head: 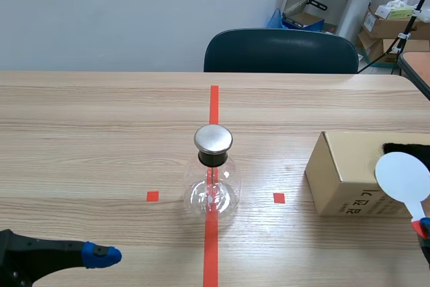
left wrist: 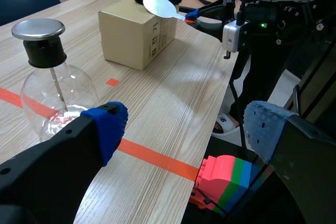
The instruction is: Do the electroscope experiment
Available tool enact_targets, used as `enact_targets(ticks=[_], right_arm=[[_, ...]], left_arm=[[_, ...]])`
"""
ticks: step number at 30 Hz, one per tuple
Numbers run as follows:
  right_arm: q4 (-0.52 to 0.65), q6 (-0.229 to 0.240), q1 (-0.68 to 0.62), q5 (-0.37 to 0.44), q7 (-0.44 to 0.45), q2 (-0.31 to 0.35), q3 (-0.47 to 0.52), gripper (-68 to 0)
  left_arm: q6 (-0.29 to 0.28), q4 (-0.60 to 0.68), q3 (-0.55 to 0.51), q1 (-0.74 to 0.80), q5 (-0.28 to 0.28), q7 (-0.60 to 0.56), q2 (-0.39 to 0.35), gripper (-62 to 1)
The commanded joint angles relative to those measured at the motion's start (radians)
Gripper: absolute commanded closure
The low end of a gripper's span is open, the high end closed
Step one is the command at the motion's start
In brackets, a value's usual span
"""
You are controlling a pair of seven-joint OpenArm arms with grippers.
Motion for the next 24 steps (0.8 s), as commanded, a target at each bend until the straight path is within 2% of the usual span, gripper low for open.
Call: enact_targets(ticks=[1,3,5,6,10,12,14,18,20,22,24], right_arm=[[0.014,-0.048,-0.002,0.015,-0.116,0.01,0.006,-1.9],[0.014,-0.048,-0.002,0.015,-0.218,0.011,0.006,-1.9],[0.014,-0.048,-0.002,0.011,-0.225,0.015,0.006,-1.9],[0.014,-0.048,0.0,0.008,-0.187,0.019,0.006,-1.9],[0.014,-0.048,0.0,0.003,0.062,0.024,0.006,-1.9],[0.014,-0.048,0.0,0.003,0.116,0.024,0.006,-1.9],[0.014,-0.048,0.0,0.005,0.075,0.018,0.006,-1.9],[0.014,-0.048,0.0,0.005,-0.171,0.011,0.006,-1.9],[0.014,-0.048,0.0,0.005,-0.229,0.011,0.006,-1.9],[0.014,-0.048,0.0,0.003,-0.191,0.011,0.006,-1.9],[0.014,-0.048,0.0,0.003,-0.06,0.011,0.006,-1.9]], left_arm=[[-0.001,0.024,-0.001,0.002,-0.01,-0.024,0.002,-48.2],[-0.001,0.024,-0.001,0.002,-0.01,-0.025,0.002,-48.2],[-0.001,0.024,-0.001,0.002,-0.01,-0.025,0.002,-48.2],[-0.001,0.024,-0.001,0.002,-0.01,-0.025,0.002,-48.2],[-0.001,0.024,-0.001,0.002,-0.01,-0.025,0.002,-48.2],[-0.001,0.024,-0.001,0.002,-0.01,-0.025,0.002,-48.2],[-0.001,0.024,-0.001,0.002,-0.01,-0.025,0.002,-48.2],[-0.001,0.024,-0.001,0.002,-0.01,-0.025,0.002,-48.2],[-0.001,0.024,-0.001,0.002,-0.01,-0.025,0.002,-48.2],[-0.001,0.024,-0.001,0.002,-0.01,-0.025,0.002,-48.2],[-0.001,0.024,-0.001,0.002,-0.01,-0.025,0.002,-48.2]])
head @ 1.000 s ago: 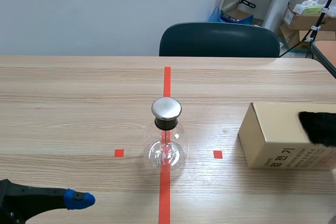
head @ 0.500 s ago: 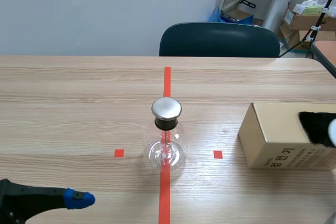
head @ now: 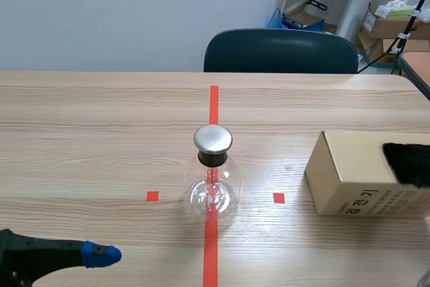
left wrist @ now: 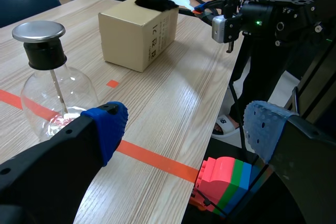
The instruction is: Do the electroscope experiment
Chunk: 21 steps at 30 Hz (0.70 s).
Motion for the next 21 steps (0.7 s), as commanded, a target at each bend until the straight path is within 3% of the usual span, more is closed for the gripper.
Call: enact_targets(ticks=[1,3,5,7,11,13,15,19,21], right_arm=[[0.013,-0.048,-0.002,0.0,0.11,0.008,0.003,-1.9],[0.013,-0.048,-0.002,0.0,0.211,0.008,0.003,-1.9],[0.013,-0.048,-0.002,0.001,0.225,0.004,0.003,-1.9],[0.013,-0.048,-0.002,0.012,0.149,-0.001,0.003,-1.9],[0.013,-0.048,-0.002,0.011,-0.1,-0.001,0.003,-1.9],[0.013,-0.048,-0.001,0.009,-0.14,0.0,0.003,-1.9],[0.013,-0.048,-0.001,-0.013,-0.095,0.0,0.003,-1.9],[0.013,-0.048,-0.002,-0.014,0.15,0.0,0.003,-1.9],[0.013,-0.048,-0.002,-0.01,0.185,-0.001,0.003,-1.9]], left_arm=[[-0.001,0.024,-0.001,0.002,-0.01,-0.018,0.002,-48.2],[-0.001,0.024,-0.001,0.002,-0.01,-0.018,0.002,-48.2],[-0.001,0.024,-0.001,0.002,-0.01,-0.018,0.002,-48.2],[-0.001,0.024,-0.001,0.002,-0.01,-0.018,0.002,-48.2],[-0.001,0.024,-0.001,0.002,-0.01,-0.018,0.002,-48.2],[-0.001,0.024,-0.001,0.002,-0.01,-0.018,0.002,-48.2],[-0.001,0.024,-0.001,0.002,-0.01,-0.018,0.002,-48.2],[-0.001,0.024,-0.001,0.002,-0.01,-0.018,0.002,-48.2],[-0.001,0.024,-0.001,0.002,-0.01,-0.018,0.002,-48.2]])
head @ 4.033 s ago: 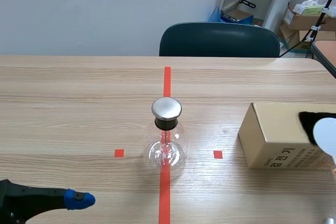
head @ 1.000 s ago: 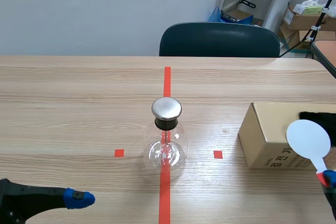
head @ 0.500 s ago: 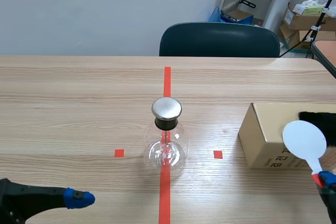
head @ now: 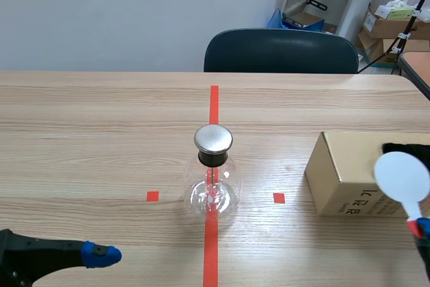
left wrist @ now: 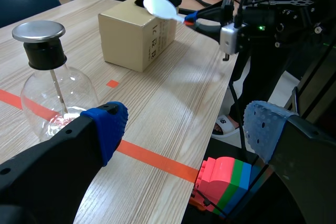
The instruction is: Do the electroscope experiment
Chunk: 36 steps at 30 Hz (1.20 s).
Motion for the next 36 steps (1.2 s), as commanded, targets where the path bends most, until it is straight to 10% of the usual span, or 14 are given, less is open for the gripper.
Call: enact_targets(ticks=[1,7,15,23,31,36], right_arm=[[0.012,-0.046,-0.002,0.021,-0.036,0.008,0.005,-1.9],[0.012,-0.046,-0.002,0.027,-0.349,0.009,0.005,-1.9],[0.012,-0.046,-0.002,0.021,-0.008,0.009,0.005,-1.9],[0.012,-0.046,-0.004,0.027,-0.384,0.008,0.005,-1.9],[0.018,-0.046,-0.004,0.017,-0.028,0.012,0.005,-1.9],[0.018,-0.046,-0.004,0.021,-0.272,0.006,0.005,-1.8]], left_arm=[[-0.001,0.024,-0.001,0.002,-0.01,-0.018,0.002,-48.2],[0.0,0.024,-0.001,0.002,-0.01,-0.018,0.002,-48.2],[0.0,0.024,-0.001,0.002,-0.01,-0.018,0.002,-48.2],[0.0,0.024,-0.001,0.002,-0.01,-0.018,0.002,-48.2],[0.0,0.024,-0.001,0.002,-0.01,-0.018,0.002,-48.2],[0.0,0.024,-0.001,0.002,-0.01,-0.018,0.002,-48.2]])
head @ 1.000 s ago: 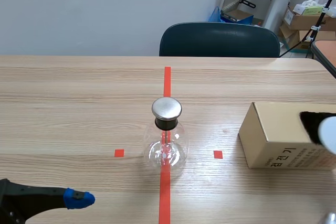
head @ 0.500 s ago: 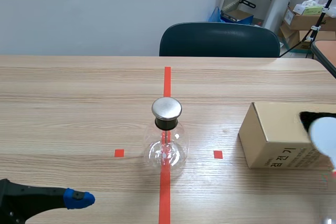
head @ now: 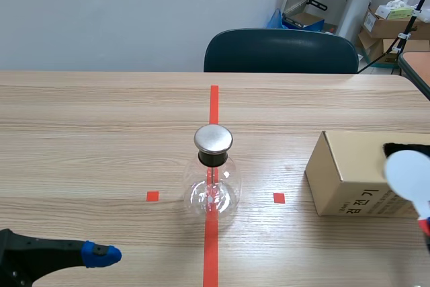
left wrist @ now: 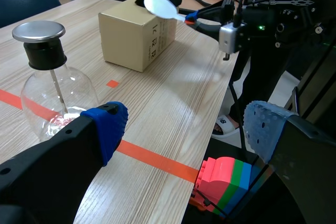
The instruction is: Do the electroscope experiment
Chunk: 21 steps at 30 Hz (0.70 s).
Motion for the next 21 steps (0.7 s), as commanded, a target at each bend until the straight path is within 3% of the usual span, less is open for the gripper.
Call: enact_targets(ticks=[1,2,4,6,10,12,14,18,21], right_arm=[[0.016,-0.048,-0.002,0.006,-0.097,0.011,0.006,-1.8],[0.016,-0.048,-0.002,0.006,-0.15,0.011,0.006,-1.8],[0.016,-0.048,-0.002,0.005,-0.174,0.014,0.006,-1.8],[0.018,-0.048,0.0,-0.005,-0.089,0.014,0.006,-1.8],[0.028,-0.048,0.0,-0.01,0.183,0.014,0.006,-1.8],[0.029,-0.048,0.0,-0.009,0.21,0.013,0.006,-1.8],[0.029,-0.048,0.0,-0.005,0.114,0.008,0.006,-1.8],[0.029,-0.048,0.0,-0.006,-0.166,0.002,0.006,-1.8],[0.029,-0.048,0.0,-0.008,-0.177,0.003,0.006,-1.8]], left_arm=[[-0.001,0.024,-0.001,0.002,-0.01,-0.018,0.002,-48.2],[-0.001,0.024,-0.001,0.002,-0.01,-0.018,0.002,-48.2],[0.0,0.024,-0.001,0.002,-0.01,-0.017,0.002,-48.2],[0.002,0.024,-0.001,0.002,-0.01,-0.017,0.002,-48.2],[0.002,0.024,-0.001,0.002,-0.01,-0.016,0.002,-48.2],[0.006,0.024,-0.001,0.002,-0.01,-0.014,0.002,-48.2],[0.006,0.024,-0.001,0.002,-0.01,-0.014,0.002,-48.2],[0.006,0.024,-0.001,0.002,-0.01,-0.014,0.002,-48.2],[0.006,0.024,-0.001,0.002,-0.01,-0.014,0.002,-48.2]])
